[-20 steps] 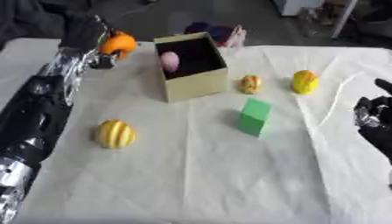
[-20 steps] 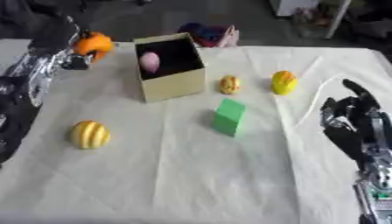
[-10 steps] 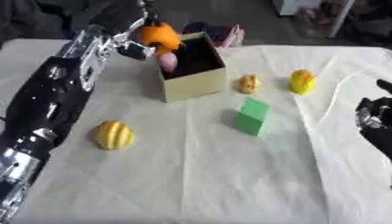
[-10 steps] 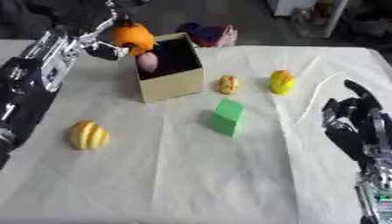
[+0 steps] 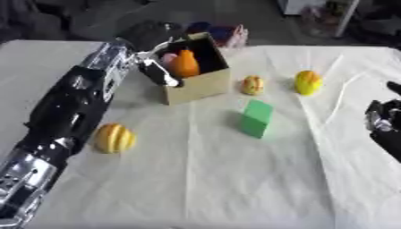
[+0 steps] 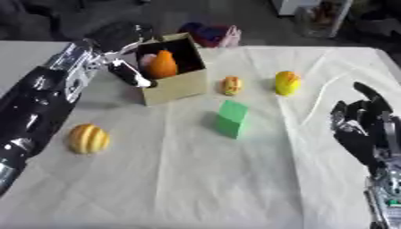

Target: Pick up objects on the table and place them in the box.

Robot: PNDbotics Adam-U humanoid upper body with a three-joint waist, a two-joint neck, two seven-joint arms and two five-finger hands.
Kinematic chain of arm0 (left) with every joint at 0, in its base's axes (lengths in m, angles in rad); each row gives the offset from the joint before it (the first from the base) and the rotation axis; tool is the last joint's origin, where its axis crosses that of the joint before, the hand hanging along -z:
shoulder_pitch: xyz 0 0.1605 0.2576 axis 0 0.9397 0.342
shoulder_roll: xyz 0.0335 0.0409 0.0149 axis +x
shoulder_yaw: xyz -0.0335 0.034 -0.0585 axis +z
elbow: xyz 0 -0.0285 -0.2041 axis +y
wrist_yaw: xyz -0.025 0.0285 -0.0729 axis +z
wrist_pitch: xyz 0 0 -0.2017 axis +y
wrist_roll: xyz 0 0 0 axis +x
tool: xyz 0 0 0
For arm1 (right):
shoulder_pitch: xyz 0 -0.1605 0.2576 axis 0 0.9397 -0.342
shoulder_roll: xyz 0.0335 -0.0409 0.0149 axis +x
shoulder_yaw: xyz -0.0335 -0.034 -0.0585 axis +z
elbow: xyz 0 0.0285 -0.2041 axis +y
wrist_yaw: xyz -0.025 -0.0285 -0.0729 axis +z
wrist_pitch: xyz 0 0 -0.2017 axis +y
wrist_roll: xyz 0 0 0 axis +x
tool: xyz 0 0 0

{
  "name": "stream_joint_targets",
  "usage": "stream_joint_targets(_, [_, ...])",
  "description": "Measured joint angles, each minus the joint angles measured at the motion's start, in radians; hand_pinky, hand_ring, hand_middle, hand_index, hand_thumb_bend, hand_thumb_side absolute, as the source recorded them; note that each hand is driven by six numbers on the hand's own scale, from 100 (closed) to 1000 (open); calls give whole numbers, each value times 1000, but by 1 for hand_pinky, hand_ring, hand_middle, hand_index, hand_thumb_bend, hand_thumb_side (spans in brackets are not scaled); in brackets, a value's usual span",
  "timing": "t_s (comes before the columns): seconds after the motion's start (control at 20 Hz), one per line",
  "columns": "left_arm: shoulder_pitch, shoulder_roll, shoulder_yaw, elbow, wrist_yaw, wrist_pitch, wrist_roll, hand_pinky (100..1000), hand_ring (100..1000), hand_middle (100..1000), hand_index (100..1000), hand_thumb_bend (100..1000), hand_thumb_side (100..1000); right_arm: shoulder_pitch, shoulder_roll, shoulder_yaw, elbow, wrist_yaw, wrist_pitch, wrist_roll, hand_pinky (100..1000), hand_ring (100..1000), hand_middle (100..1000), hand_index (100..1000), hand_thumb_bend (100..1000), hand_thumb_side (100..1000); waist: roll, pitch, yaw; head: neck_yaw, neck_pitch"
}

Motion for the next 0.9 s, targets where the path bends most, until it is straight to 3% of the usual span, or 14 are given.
stream_joint_targets(0.15, [12, 30, 13, -30, 53, -11, -19, 825, 770, 795, 883, 482, 409, 2, 0, 0, 0, 0, 1, 1, 737, 425, 438, 889, 100, 179, 0, 0, 6, -3, 0])
stream_joint_targets(0.2, [20, 45, 17, -51, 92, -21, -28, 822, 749, 760, 861, 394, 272, 2, 0, 0, 0, 0, 1, 2, 738, 425, 438, 888, 100, 180, 0, 0, 8, -3, 0])
stream_joint_targets(0.3, [42, 85, 18, -105, 198, -50, -55, 815, 711, 722, 846, 370, 227, 4, 0, -1, 0, 0, 2, 2, 738, 425, 438, 888, 100, 180, 0, 0, 12, -7, 0])
stream_joint_targets(0.5, [117, 209, 2, -259, 421, -100, -168, 815, 698, 709, 845, 355, 214, 5, 0, -1, 0, 0, 2, 2, 738, 425, 438, 888, 100, 181, 0, 0, 20, -16, 0])
stream_joint_targets(0.6, [165, 281, -20, -335, 526, -111, -257, 819, 706, 713, 848, 361, 250, 5, 0, -2, 1, 1, 2, 2, 739, 426, 438, 888, 100, 182, 1, 0, 20, -21, 0])
stream_joint_targets(0.9, [324, 498, -105, -561, 795, -96, -527, 822, 735, 749, 868, 425, 337, 5, -2, -4, 1, 2, 2, 2, 739, 426, 439, 887, 100, 183, 15, 0, 21, -31, 0])
